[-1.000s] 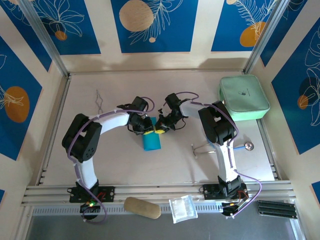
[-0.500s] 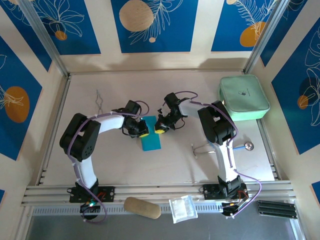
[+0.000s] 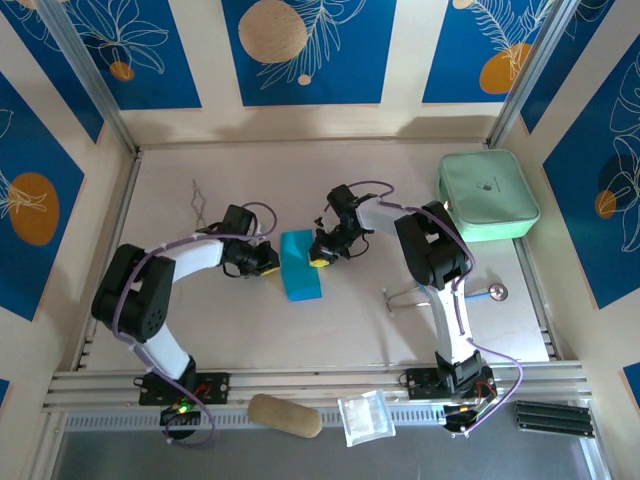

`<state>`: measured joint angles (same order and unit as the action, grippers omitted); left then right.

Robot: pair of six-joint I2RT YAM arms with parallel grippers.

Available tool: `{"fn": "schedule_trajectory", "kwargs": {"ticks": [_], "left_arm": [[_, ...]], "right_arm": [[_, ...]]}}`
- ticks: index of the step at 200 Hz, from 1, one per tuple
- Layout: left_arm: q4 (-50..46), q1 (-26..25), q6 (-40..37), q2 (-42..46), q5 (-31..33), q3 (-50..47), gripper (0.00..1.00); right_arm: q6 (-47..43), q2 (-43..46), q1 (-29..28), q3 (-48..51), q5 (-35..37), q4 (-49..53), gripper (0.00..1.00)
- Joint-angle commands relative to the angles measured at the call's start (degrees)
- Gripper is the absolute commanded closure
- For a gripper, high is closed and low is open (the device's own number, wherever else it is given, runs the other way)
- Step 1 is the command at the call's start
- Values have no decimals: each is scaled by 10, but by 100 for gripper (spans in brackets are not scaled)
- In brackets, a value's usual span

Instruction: Fold a paper plane with a square sheet of paper (pick it up from the middle)

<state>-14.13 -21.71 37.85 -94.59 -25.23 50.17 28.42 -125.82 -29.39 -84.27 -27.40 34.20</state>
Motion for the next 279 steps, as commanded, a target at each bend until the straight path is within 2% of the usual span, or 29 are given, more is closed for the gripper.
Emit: {"fn": "schedule_trajectory", "kwargs": {"ticks": [1,36,61,109,169,204,223,244,279], "left_arm": [[33,-13,37,28,-30,1,85],[102,-51,95,-5,-50,9,84],[91,-80,108,-44,-47,21,84],[118,-78,134,-68,-25,-30,85],[192,-59,183,-31,-27,-150,85],[174,-54,215,34,-27,-189,85],[168,-54,237,74,-32,-180,85],[139,-54,223,100,-17,-128,85],[117,-54,192,58,9,-56,85]], "right_arm": [[-6,-75,8,33,192,57,100],[-5,-79,7,28,190,59,100],[-5,-80,7,27,190,60,100],[-5,-81,7,28,188,59,100],[-9,-91,7,22,214,75,100],[-10,-94,8,17,228,82,100],[-10,-94,8,17,229,83,100],[-10,-95,6,16,230,83,100],[-9,-96,6,14,234,84,100]]}}
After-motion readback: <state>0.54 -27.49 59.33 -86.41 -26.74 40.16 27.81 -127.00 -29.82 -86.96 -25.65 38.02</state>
